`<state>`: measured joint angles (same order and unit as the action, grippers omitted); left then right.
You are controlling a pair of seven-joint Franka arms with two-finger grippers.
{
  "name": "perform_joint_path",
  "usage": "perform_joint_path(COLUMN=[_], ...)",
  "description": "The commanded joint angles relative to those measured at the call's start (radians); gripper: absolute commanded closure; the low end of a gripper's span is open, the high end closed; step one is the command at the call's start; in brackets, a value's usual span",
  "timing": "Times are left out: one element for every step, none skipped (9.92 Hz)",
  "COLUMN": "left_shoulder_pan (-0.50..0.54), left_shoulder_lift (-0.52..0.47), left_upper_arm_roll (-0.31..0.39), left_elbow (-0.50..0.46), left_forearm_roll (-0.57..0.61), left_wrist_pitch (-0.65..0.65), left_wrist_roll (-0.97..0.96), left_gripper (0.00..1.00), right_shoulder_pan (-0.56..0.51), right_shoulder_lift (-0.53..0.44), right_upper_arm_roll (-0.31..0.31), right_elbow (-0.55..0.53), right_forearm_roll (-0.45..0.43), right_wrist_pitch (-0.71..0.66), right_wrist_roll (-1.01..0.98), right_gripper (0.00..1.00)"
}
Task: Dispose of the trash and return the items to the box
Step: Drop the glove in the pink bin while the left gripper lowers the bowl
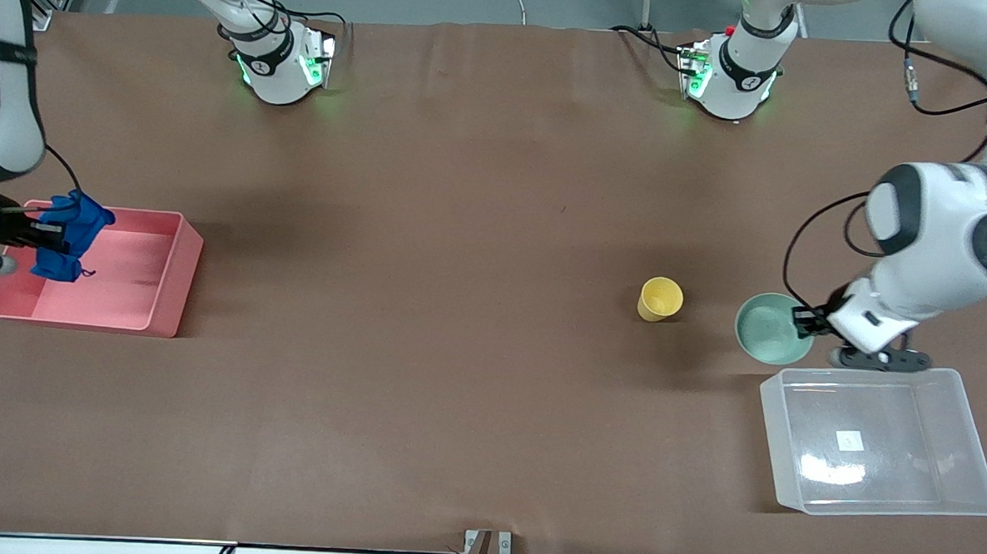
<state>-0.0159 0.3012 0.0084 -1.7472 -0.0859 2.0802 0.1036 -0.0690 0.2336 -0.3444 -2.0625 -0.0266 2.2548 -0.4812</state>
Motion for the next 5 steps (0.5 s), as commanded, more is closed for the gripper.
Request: perform_joint_path(left_shoulder_pan=[0.062,0.079,0.096,0.125,0.142], left_shoulder_lift=[0.148,0.194,0.260,0.338,0.401], left_upper_arm_roll=[-0.004,-0.004,-0.001,-0.001,0.001], left_elbow=[0.223,0.285,0.369,0.459,0.519], left_forearm_roll=[-0.040,-0.038,-0.038,-0.038,-0.037], left_wrist_pitch=[-0.096,-0.098,-0.098,-0.097,-0.080], left_wrist_roll=[0.102,0.116,0.149,0.183,0.217], left_gripper=[1.00,1.00,1.00,1.00,1.00], right_shoulder_pan=[0.006,0.008,0.008,0.009,0.014], right_shoulder_lift=[0.086,0.120,0.136,0.162,0.161], right_upper_arm_roll=[0.004,0.005,0.005,0.007,0.011], right_elbow=[-0.083,-0.115,-0.117,-0.108,-0.100], right_forearm_roll=[0.005,0.005,0.007,0.007,0.008], right_wrist_pitch=[0.176,0.249,0.265,0.270,0.269], right_wrist_roll=[-0.014,-0.013,-0.014,-0.014,-0.010], right_gripper=[0.95,0.89,0.61,0.17,0.00])
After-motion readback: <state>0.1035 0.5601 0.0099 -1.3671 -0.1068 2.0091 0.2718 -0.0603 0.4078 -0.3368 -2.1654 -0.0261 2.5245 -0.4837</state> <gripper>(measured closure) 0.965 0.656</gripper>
